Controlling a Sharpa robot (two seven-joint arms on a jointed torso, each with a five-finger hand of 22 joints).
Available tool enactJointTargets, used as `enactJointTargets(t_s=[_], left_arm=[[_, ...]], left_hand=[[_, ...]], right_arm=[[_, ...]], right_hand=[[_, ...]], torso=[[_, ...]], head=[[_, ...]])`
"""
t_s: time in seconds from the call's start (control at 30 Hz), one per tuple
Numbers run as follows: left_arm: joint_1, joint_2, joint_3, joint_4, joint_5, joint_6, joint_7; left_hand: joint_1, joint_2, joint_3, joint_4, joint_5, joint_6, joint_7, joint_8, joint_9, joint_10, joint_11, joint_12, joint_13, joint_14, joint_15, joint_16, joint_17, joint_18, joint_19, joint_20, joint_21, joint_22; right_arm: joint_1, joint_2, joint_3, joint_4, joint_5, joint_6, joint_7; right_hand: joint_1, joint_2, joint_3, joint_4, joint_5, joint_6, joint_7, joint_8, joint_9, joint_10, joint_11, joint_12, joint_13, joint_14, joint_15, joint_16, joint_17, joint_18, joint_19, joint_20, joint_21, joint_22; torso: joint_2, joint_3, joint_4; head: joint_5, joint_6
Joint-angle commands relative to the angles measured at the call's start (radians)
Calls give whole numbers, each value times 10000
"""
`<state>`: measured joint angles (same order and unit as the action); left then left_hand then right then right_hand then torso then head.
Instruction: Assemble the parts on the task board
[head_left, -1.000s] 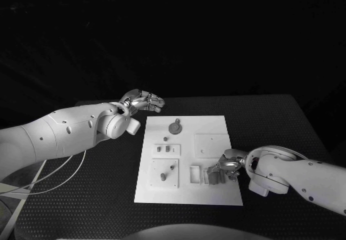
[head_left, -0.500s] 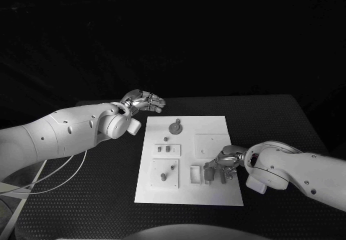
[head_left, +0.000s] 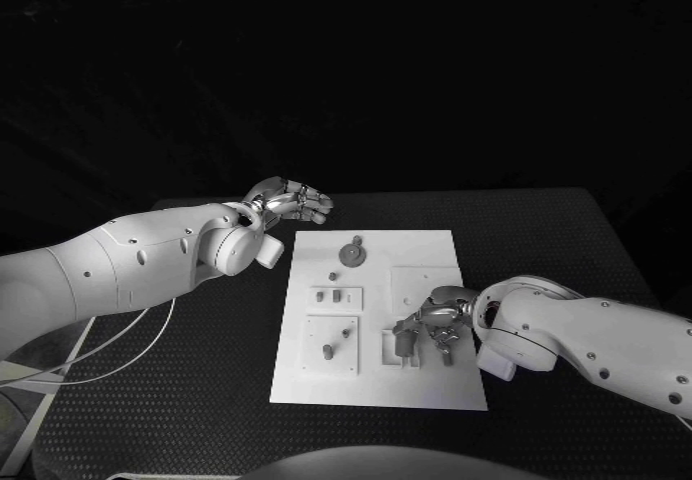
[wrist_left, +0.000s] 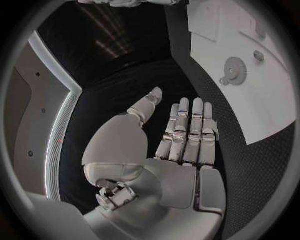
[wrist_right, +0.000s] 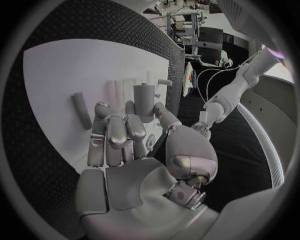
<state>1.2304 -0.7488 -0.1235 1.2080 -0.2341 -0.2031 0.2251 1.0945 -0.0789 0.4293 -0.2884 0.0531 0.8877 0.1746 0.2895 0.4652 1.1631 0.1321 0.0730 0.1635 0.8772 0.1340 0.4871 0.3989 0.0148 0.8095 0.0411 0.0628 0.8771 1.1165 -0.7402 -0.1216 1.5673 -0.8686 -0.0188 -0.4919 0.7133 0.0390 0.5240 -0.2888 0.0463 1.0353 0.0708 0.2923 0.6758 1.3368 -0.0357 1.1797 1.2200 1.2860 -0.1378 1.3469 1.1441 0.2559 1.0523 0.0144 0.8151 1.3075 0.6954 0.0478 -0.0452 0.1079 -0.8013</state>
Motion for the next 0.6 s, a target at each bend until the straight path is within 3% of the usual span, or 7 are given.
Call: enactJointTargets(t_s=[0.03,0.23,0.6], left_arm=[[8,-11,6,33,47,113,51],[9,-19,6,49,46,80,13],[10,-39,6,73,45,90,4]], left_hand=[[-78,21,-32,0,-9,-59,-10,42,-15,-69,23,-35,-14,-27,64,-38,12,-66,-52,-10,45,-17],[-81,16,-34,2,-10,-57,-10,44,-16,-71,24,-35,-16,-34,68,-46,16,-68,-59,-6,43,-20],[-82,10,-36,2,-9,-56,-11,47,-18,-78,26,-34,-22,-62,80,-77,27,-74,-90,5,36,-33]], right_arm=[[-2,173,-5,-125,-303,171,-106],[-4,321,-54,-224,-472,361,-188],[-4,420,-169,-185,-349,680,-282]], right_hand=[[-76,-68,22,-4,25,79,-8,-26,1,-8,-60,-34,-6,-29,-53,51,-9,59,10,-1,59,197],[-81,-221,40,-16,25,88,-9,-56,-3,-6,-61,-50,-2,-57,-55,82,-64,59,14,-11,75,196],[-93,-298,55,4,24,92,-5,-81,-6,-13,-58,-73,-6,-81,-54,104,-112,59,15,-13,82,191]], torso=[[0,5,-3],[3,3,20],[-2,10,-9]], head=[[16,-14],[33,-48],[110,-85]])
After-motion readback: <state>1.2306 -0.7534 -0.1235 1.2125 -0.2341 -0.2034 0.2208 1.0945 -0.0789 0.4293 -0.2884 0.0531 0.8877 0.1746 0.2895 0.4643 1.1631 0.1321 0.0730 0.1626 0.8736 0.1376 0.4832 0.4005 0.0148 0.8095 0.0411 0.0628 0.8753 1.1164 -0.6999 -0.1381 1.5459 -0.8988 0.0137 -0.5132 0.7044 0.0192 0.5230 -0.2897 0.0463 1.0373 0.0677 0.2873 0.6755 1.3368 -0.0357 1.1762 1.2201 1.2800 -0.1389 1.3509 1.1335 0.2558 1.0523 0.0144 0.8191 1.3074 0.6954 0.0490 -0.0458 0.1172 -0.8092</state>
